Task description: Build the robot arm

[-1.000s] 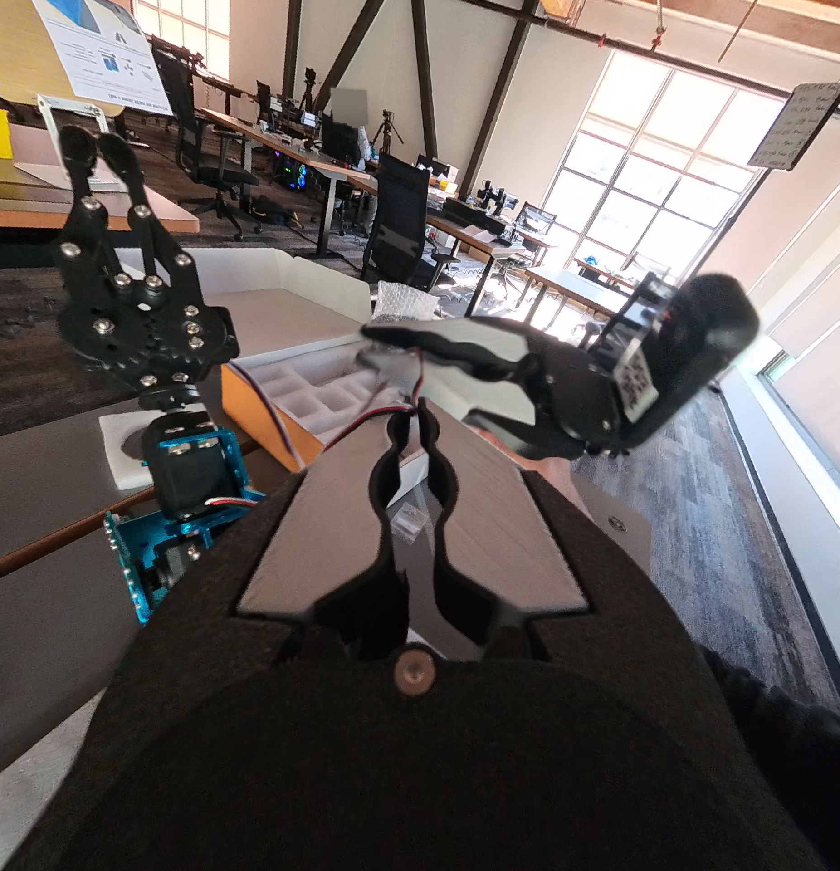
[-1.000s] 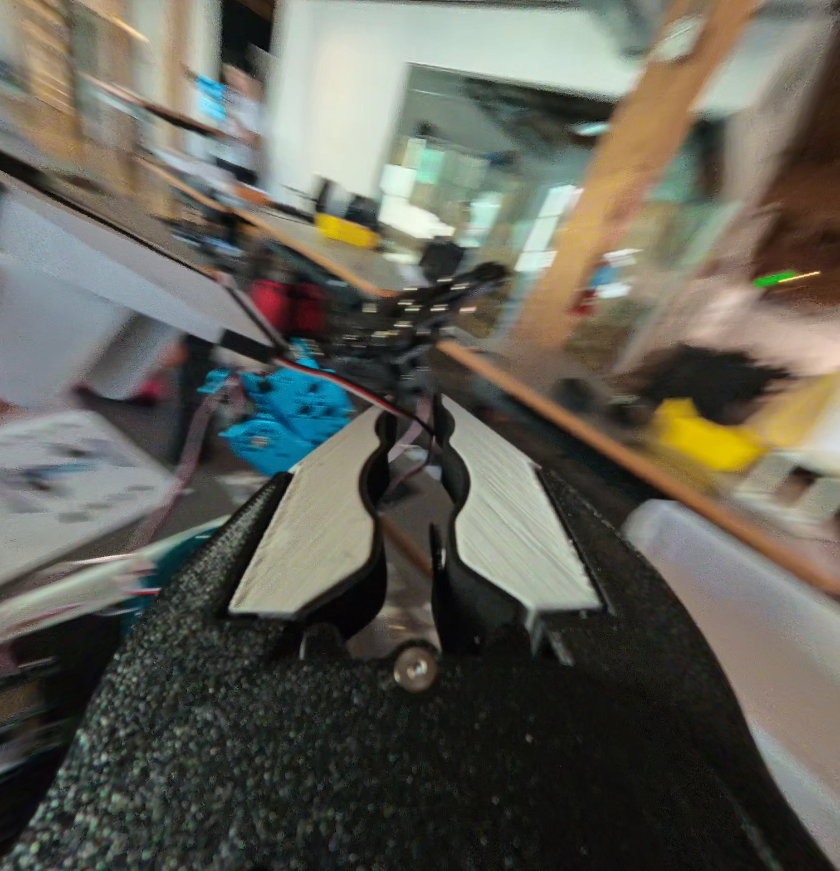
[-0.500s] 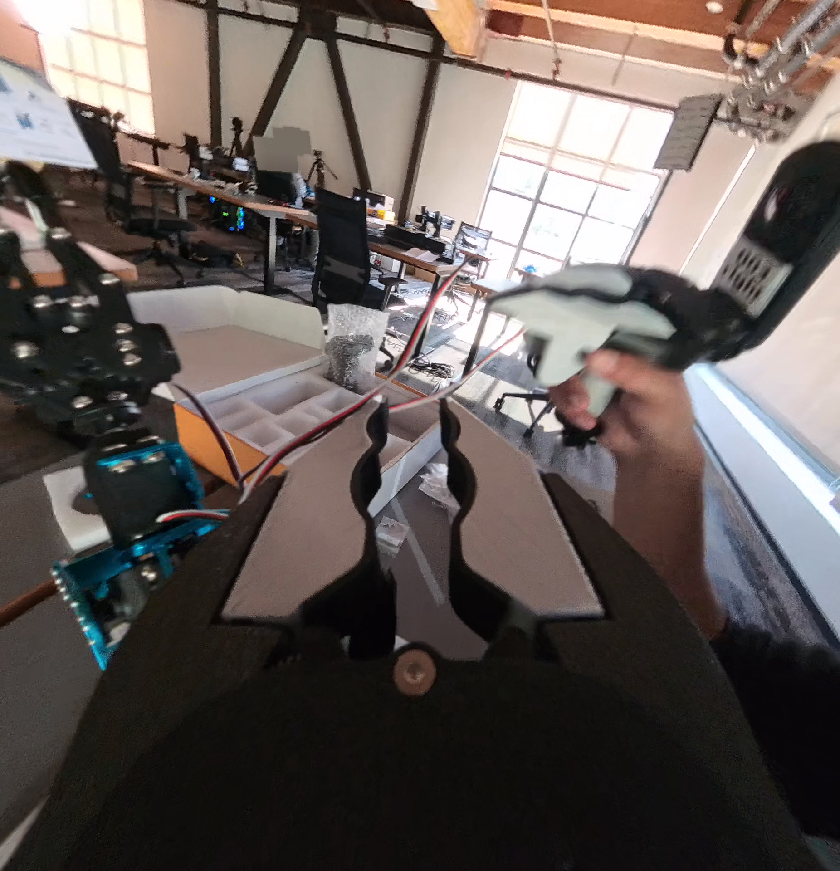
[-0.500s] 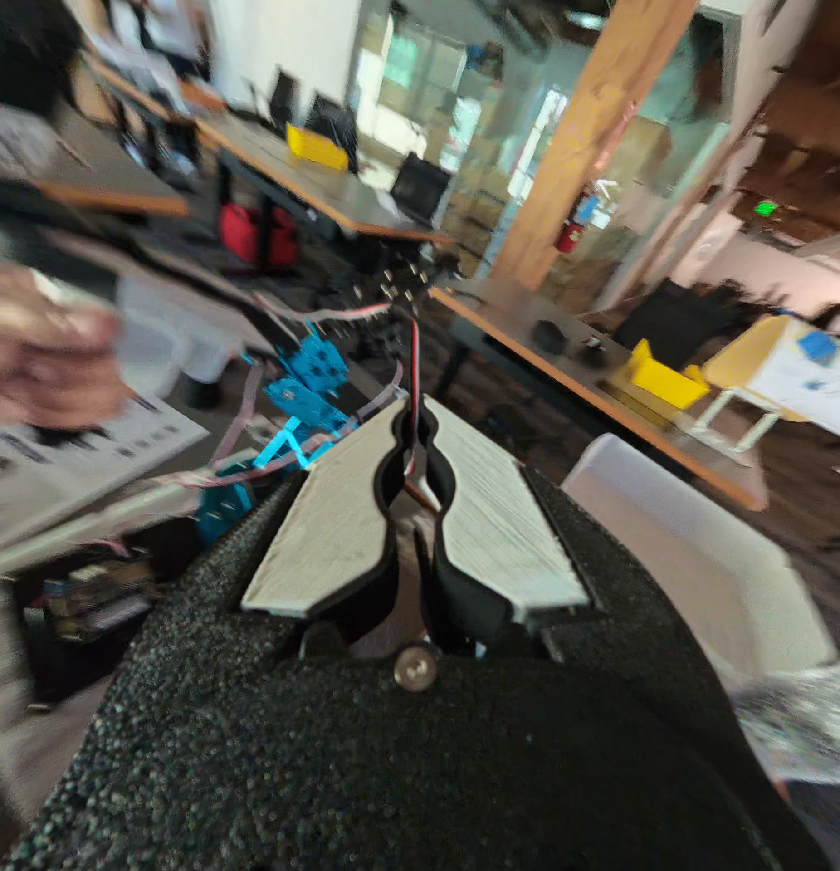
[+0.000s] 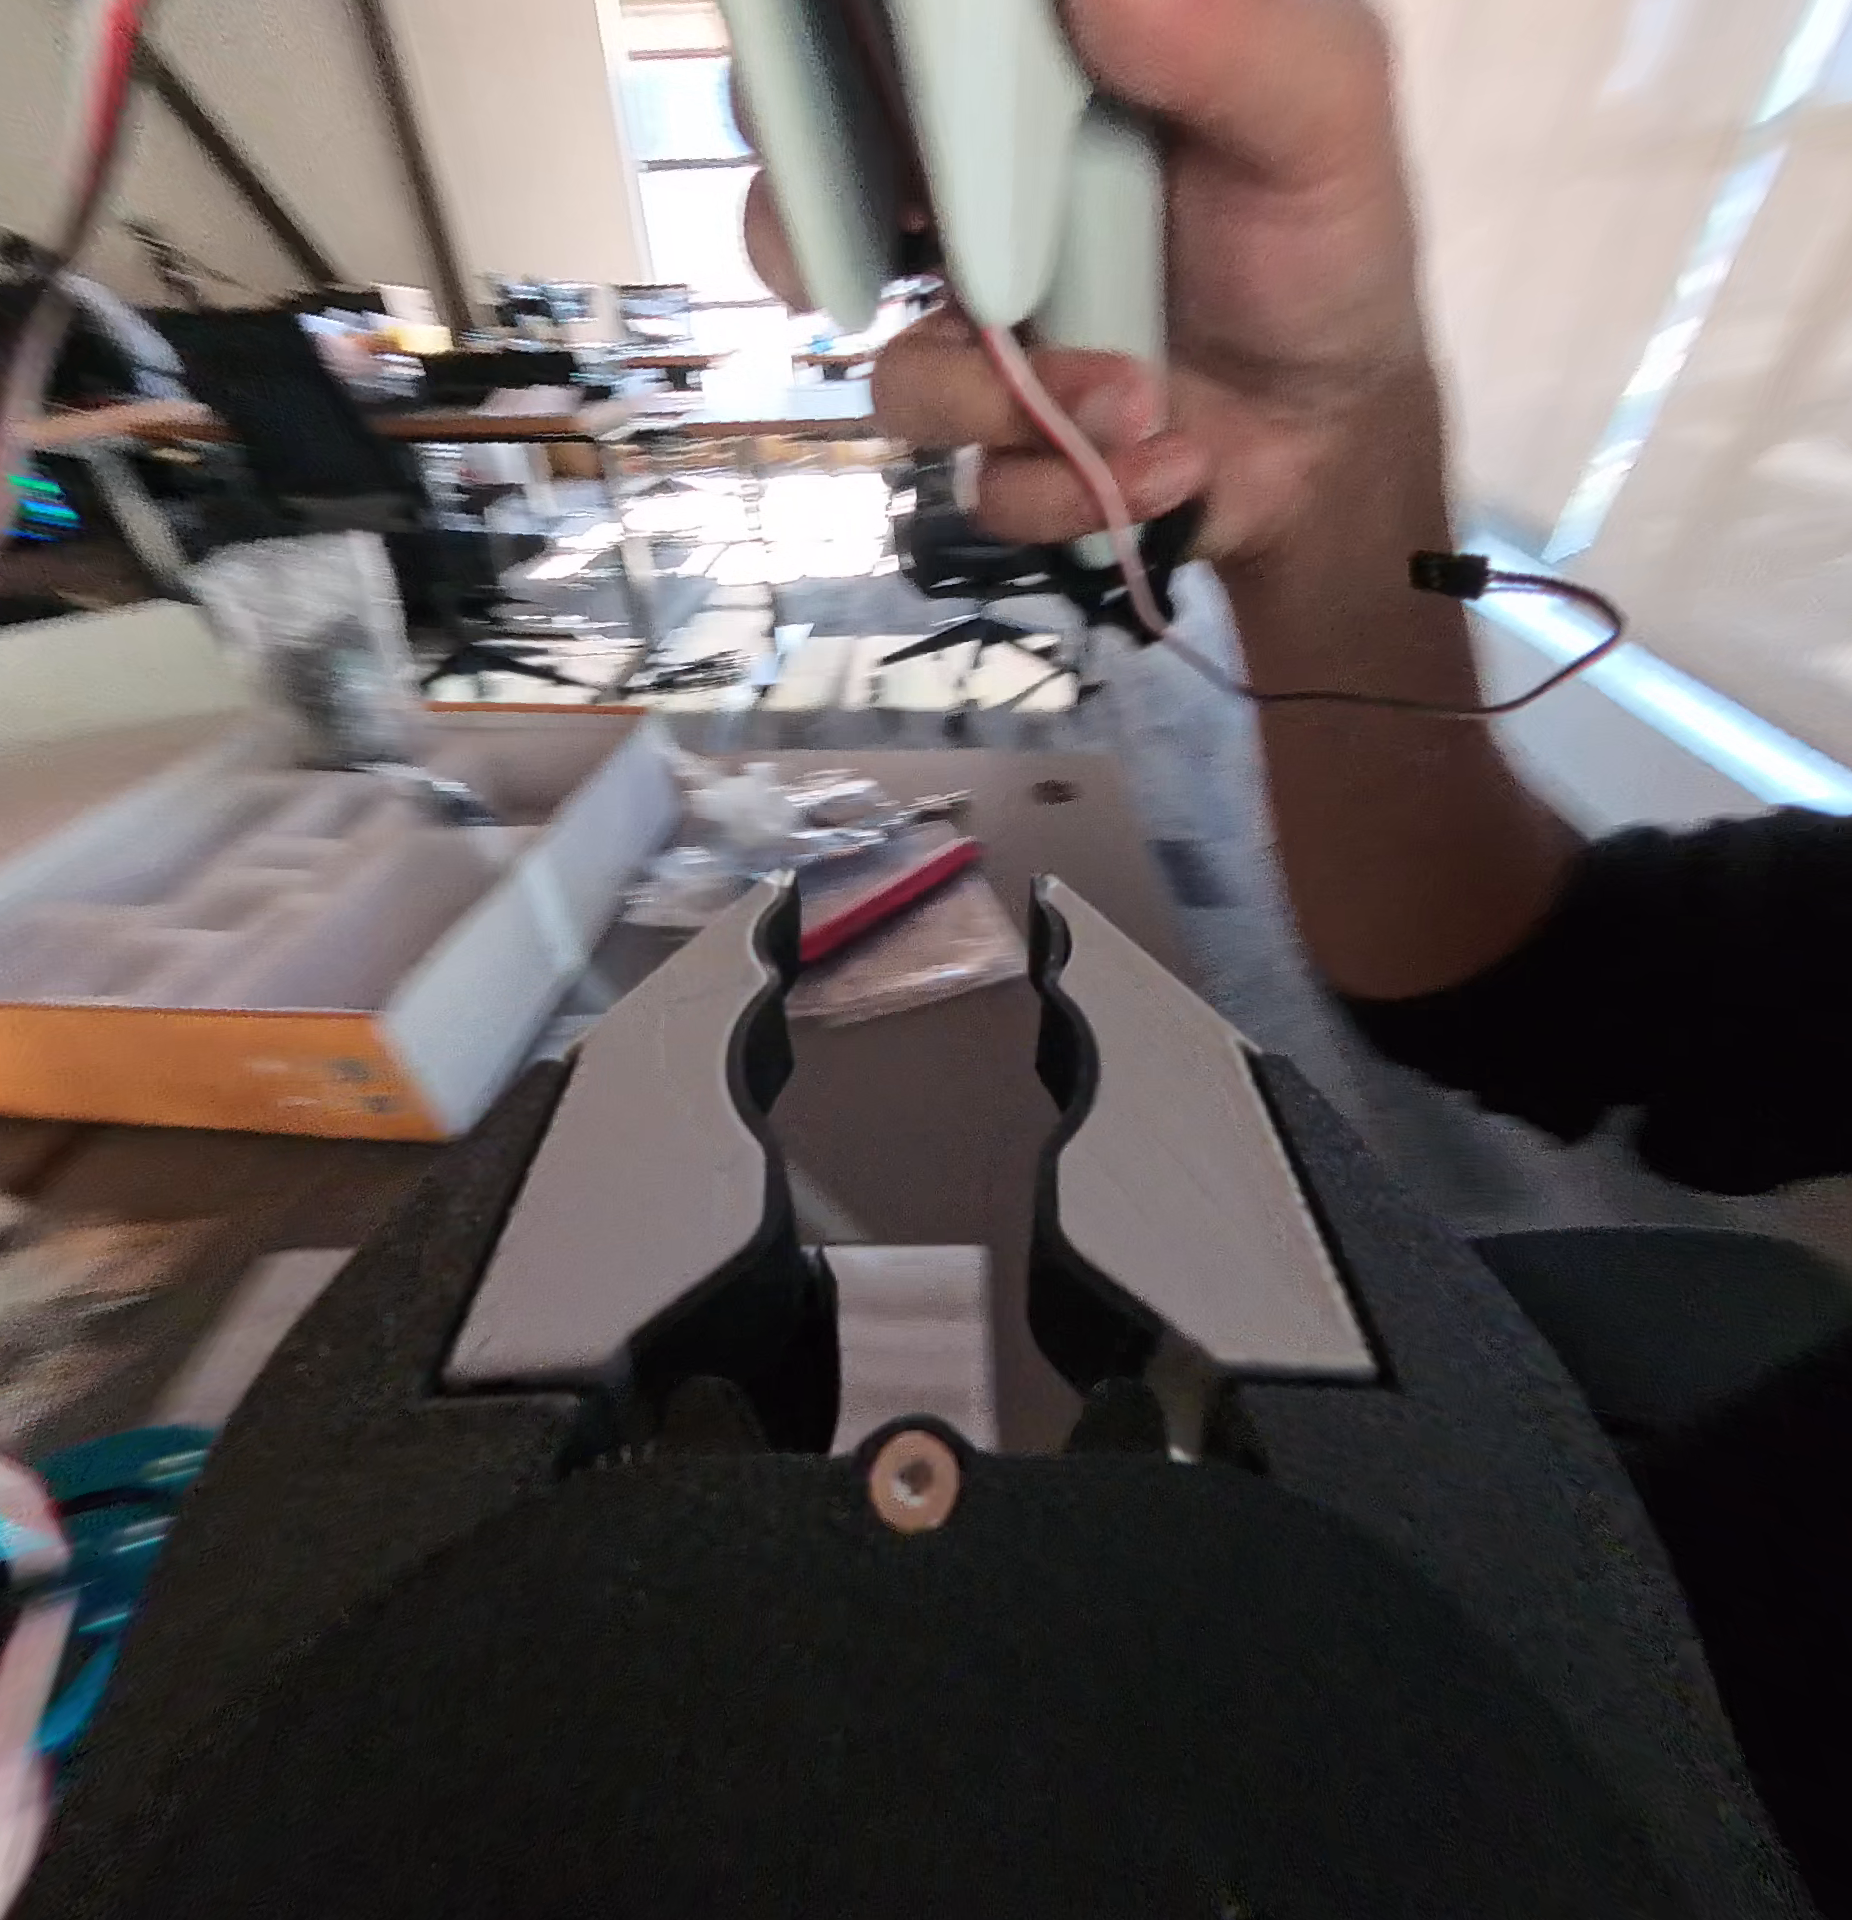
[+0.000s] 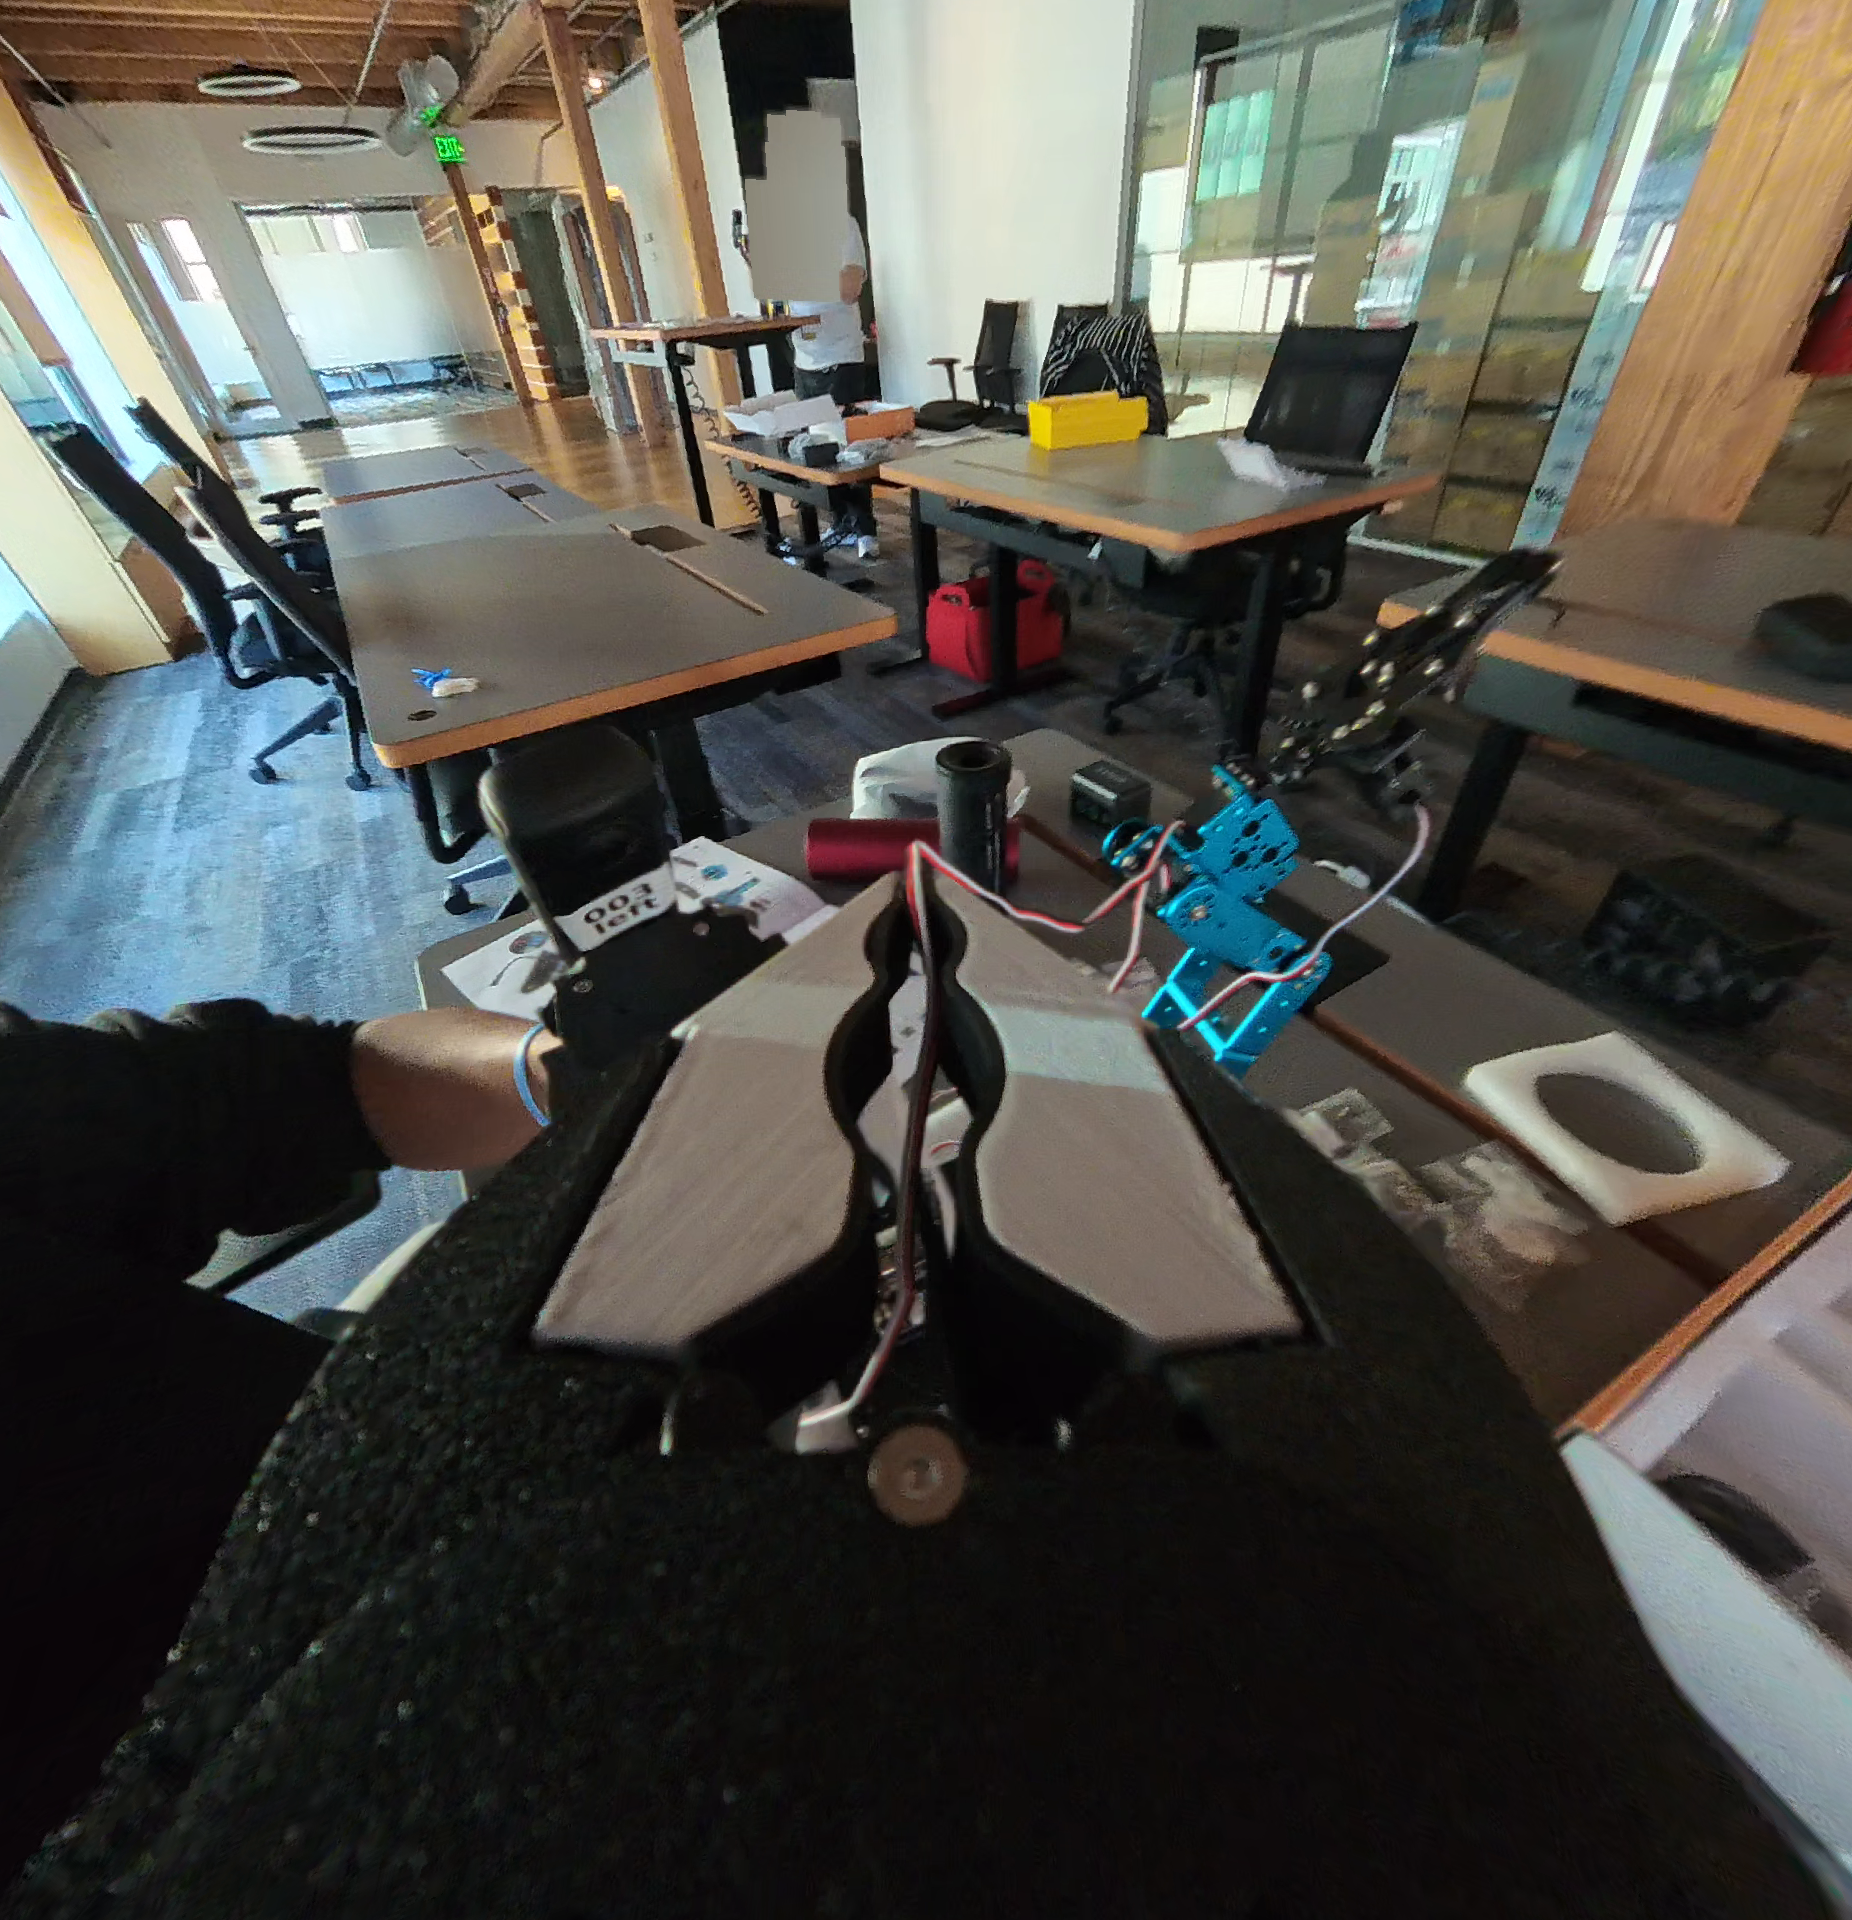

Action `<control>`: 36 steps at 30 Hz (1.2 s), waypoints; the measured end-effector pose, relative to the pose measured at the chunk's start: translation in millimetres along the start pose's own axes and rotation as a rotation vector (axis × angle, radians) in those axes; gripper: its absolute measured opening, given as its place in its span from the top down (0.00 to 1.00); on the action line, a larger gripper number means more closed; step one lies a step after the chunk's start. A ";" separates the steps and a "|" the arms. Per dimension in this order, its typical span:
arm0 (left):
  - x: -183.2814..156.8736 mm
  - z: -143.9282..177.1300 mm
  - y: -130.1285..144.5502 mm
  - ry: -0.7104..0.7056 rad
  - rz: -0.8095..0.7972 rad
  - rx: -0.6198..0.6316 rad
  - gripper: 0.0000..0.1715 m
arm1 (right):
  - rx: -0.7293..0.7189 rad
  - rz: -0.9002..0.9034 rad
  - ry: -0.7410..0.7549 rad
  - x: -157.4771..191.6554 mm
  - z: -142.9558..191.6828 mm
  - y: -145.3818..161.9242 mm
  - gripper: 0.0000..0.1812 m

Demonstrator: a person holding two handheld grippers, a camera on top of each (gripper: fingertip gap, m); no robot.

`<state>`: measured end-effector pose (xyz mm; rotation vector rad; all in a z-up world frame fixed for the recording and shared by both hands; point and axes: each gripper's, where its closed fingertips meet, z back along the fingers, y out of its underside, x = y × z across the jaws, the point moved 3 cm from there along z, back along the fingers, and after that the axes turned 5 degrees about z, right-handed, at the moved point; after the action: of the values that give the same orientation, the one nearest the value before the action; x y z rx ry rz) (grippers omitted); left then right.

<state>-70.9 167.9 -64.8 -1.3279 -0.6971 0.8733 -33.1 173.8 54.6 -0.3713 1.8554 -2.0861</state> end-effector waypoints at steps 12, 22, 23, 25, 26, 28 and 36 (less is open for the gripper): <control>-52.1 53.9 31.6 0.239 0.335 -0.095 0.86 | -0.022 -0.045 -0.009 40.8 -27.4 18.8 1.00; -0.9 130.5 67.6 -0.048 0.462 -0.131 0.80 | 0.035 -0.005 -0.066 69.4 -60.6 33.7 1.00; -1.6 131.2 64.9 -0.038 0.482 -0.131 0.78 | 0.040 -0.006 -0.075 72.2 -65.5 36.1 1.00; 1.1 132.3 60.7 -0.040 0.523 -0.123 0.75 | 0.066 0.007 -0.092 78.2 -75.5 43.2 1.00; 3.9 132.6 59.8 -0.043 0.545 -0.115 0.74 | 0.081 0.020 -0.089 80.3 -80.1 47.1 1.00; 6.6 129.7 63.6 -0.029 0.581 -0.064 0.71 | 0.112 0.054 -0.087 85.8 -88.9 54.9 1.00; -18.8 108.8 128.1 -0.014 0.473 0.293 0.96 | 0.137 0.104 -0.084 92.8 -103.9 58.8 1.00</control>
<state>-190.2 211.4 -176.4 -1.2370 -0.2477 1.3101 -155.5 224.5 -18.2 -0.3159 1.6387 -2.0798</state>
